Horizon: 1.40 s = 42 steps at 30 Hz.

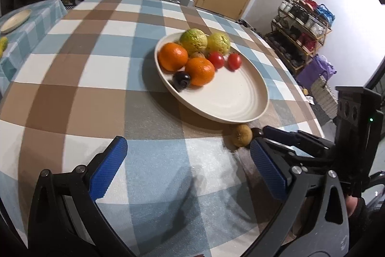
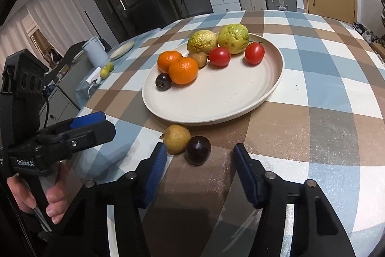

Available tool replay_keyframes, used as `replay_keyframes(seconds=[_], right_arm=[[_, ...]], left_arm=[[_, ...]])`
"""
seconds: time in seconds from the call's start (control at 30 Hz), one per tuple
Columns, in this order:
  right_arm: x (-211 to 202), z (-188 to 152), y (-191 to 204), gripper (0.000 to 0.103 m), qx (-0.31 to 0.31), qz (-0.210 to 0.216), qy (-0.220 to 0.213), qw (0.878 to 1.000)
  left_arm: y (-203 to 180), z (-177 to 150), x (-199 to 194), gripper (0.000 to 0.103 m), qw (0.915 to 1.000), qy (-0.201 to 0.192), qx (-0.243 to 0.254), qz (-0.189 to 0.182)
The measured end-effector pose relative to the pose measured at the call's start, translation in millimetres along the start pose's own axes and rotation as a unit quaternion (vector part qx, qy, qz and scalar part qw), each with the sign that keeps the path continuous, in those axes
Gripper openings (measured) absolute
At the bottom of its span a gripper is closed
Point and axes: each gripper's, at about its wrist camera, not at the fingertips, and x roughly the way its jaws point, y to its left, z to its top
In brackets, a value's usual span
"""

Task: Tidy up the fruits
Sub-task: 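Grasp the dark plum with the right gripper while the left gripper grasps the brown kiwi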

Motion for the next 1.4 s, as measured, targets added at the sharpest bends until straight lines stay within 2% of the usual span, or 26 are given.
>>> replay_keyframes(seconds=[0.07,0.13,0.2,0.23,0.37,0.57,0.87,0.97,1.13,1.2,1.23,1.3,1.33,1.37,1.4], right_arm=[[1.0,0.4,-1.3,0.045,0.004,0.011,0.003,1.0],[1.1,0.7,-0.2,0.04,-0.001,0.005,0.004,1.0],[1.4,0.3,1.1,0.027,-0.005,0.006,0.005,1.0],[0.8,0.2,1.8,0.025,-0.007,0.005,0.004,1.0],[-1.3,-0.4,4.3,0.023,-0.014,-0.006,0.0,1.0],[-12.0,-1.6,-2.3,0.023,0.0,0.0,-0.022,1.0],[-33.3,-10.4,-19.6,0.023,0.022,0.004,-0.047,0.999],[-41.9,-13.0,-28.3,0.023,0.031,0.004,-0.058,0.998],[-50.7,-14.9,-41.9,0.023,0.047,0.004,-0.069,0.997],[-52.0,-15.3,-43.9,0.023,0.048,0.006,-0.071,0.996],[-52.4,-15.4,-44.5,0.023,0.049,0.007,-0.072,0.996],[-52.8,-15.3,-44.7,0.023,0.049,0.011,-0.073,0.996],[-53.6,-15.6,-44.3,0.023,0.049,0.013,-0.074,0.996],[-53.5,-15.2,-44.3,0.023,0.049,0.015,-0.075,0.996],[-53.4,-14.8,-44.5,0.023,0.048,0.016,-0.076,0.996]], left_arm=[[-0.4,0.1,2.1,0.101,0.9999,0.004,0.002,-0.01],[-1.8,-0.3,3.1,0.101,0.9999,0.005,0.004,-0.015],[-2.5,0.1,4.5,0.101,0.9998,0.006,0.004,-0.02],[-3.0,-0.1,5.3,0.101,0.9997,0.007,0.004,-0.021],[-6.1,0.1,7.8,0.101,0.9996,0.011,0.006,-0.025],[-14.3,-0.7,12.6,0.1,0.9991,0.019,0.011,-0.037],[-40.1,2.1,34.4,0.1,0.9984,0.034,0.029,-0.033],[-46.6,3.2,47.0,0.093,0.9982,0.051,0.028,-0.017],[-59.1,7.7,55.3,0.075,0.9975,0.054,0.043,-0.011],[-64.0,8.2,58.1,0.059,0.997,0.059,0.049,-0.011],[-66.1,7.7,59.2,0.056,0.9967,0.061,0.053,-0.008],[-70.0,7.0,60.2,0.041,0.9961,0.063,0.061,-0.007],[-72.2,6.7,61.0,0.037,0.9957,0.065,0.066,-0.008],[-74.3,6.0,61.4,0.026,0.9952,0.066,0.072,-0.009],[-76.9,5.0,62.2,0.023,0.9943,0.068,0.082,-0.006]])
